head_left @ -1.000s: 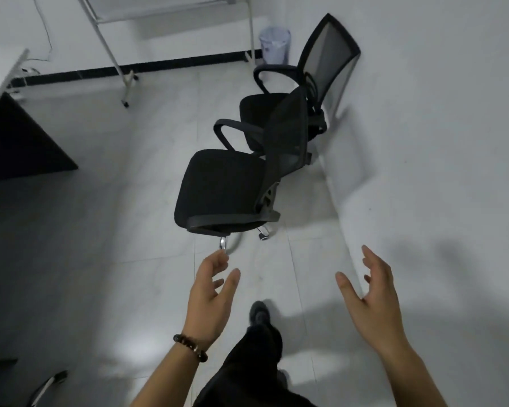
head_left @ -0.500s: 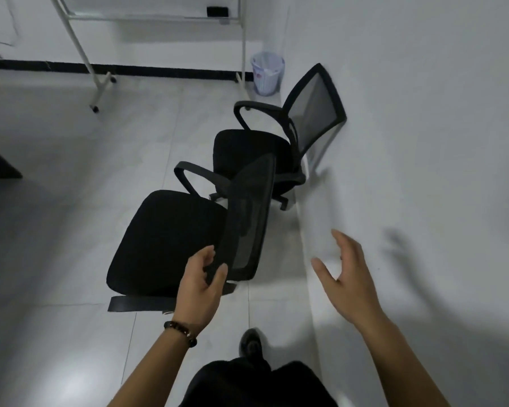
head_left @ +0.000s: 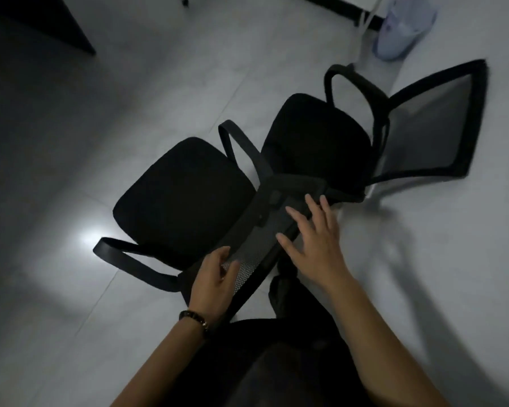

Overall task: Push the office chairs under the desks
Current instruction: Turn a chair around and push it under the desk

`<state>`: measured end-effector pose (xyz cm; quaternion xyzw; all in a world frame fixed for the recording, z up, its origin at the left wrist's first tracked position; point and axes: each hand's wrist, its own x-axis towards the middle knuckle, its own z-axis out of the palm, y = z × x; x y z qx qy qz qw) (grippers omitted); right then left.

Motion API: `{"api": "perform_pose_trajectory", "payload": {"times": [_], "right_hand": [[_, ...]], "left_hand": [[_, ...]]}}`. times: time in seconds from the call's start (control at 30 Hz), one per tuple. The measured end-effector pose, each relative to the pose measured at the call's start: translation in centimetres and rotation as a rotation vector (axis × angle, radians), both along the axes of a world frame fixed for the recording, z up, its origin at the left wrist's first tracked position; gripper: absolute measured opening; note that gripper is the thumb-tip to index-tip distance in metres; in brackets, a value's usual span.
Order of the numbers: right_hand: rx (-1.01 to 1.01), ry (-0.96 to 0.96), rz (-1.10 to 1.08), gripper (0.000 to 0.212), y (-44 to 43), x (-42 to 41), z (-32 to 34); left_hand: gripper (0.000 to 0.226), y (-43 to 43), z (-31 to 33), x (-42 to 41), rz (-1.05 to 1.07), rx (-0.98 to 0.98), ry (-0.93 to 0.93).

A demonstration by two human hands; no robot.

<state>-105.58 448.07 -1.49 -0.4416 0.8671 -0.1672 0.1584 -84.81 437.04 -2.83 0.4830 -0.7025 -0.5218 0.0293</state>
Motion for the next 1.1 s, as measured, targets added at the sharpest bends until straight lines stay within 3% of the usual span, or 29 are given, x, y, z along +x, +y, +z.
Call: {"api": "perform_pose_trajectory", "payload": {"times": [0.1, 0.23, 0.37, 0.53, 0.73, 1.1], "right_hand": [[0.226, -0.011, 0.258, 0.084, -1.1, -3.4, -1.8], [0.409, -0.091, 0.444, 0.095, -1.6, -5.5, -3.2], [0.429, -0.107, 0.498, 0.091, -2.3, -6.4, -3.4], [0.472, -0.114, 0.554, 0.09, -6.2, -6.0, -3.0], [0.492, -0.127, 0.624, 0.085, -15.2, -1.2, -3.3], [0.425, -0.024, 0.612, 0.08, -32.6, 10.1, -4.3]], "left_hand": [[0.037, 1.9, -1.8, -1.4, 0.112, 0.065, -0.114], [0.039, 3.9, -3.1, -2.7, 0.117, -0.059, -0.255], [0.053, 4.5, -3.6, -3.5, 0.086, -0.161, -0.348], [0.047, 2.2, -3.5, -3.6, 0.091, -0.168, -0.452], [0.059, -2.5, -2.5, 1.4, 0.233, -0.256, -0.716], [0.065, -18.5, -2.3, 13.5, 0.278, -0.249, -0.773]]}}
